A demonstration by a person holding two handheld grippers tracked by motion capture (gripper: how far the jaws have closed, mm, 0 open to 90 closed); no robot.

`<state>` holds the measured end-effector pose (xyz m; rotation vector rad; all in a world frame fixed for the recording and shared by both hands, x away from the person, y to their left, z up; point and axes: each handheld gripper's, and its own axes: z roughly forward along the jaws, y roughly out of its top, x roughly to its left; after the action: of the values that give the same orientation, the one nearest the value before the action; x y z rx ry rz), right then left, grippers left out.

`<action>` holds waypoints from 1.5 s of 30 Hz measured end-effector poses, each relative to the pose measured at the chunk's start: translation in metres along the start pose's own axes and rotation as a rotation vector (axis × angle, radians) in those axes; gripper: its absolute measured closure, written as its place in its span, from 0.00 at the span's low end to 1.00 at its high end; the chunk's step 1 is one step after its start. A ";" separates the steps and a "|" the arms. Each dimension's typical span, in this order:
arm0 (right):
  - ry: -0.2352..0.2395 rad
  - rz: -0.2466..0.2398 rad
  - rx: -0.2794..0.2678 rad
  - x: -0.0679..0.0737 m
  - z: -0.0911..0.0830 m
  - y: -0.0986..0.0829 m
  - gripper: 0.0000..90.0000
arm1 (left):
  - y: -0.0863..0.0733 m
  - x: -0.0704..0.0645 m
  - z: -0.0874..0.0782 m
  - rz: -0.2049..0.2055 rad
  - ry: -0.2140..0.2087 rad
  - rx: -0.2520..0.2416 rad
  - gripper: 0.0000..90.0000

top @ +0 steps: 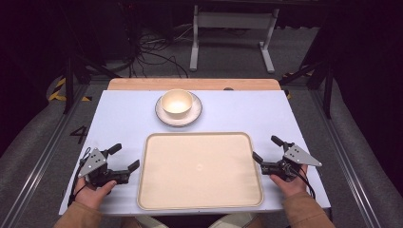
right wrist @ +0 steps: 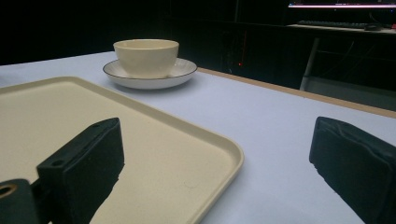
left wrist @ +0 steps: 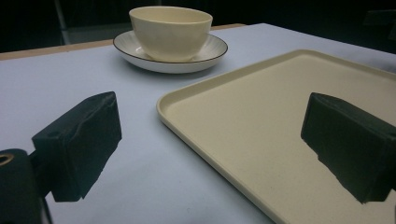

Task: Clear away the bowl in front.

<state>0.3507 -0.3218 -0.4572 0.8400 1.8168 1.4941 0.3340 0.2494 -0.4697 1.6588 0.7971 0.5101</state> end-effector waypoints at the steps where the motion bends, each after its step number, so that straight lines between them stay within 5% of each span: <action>1: 0.001 -0.001 0.000 0.000 0.000 0.000 0.04 | 0.000 0.000 0.000 0.005 -0.002 0.005 0.07; 13: 0.001 0.002 -0.001 0.000 0.000 0.000 0.04 | 0.002 0.000 0.002 0.017 0.002 0.034 0.06; 18: 0.000 -0.002 0.001 0.000 0.000 0.000 0.04 | 0.008 -0.002 0.004 -0.023 -0.019 0.028 0.09; 39: 0.001 0.006 -0.003 -0.001 0.000 0.000 0.04 | 0.054 -0.015 -0.001 -0.006 -0.065 0.003 0.11; 45: -0.002 0.009 -0.002 -0.001 0.000 0.000 0.04 | 0.063 -0.015 -0.001 -0.043 -0.106 -0.015 0.11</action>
<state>0.3509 -0.3227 -0.4572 0.8501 1.8117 1.5001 0.3376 0.2324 -0.4076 1.6370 0.7476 0.3939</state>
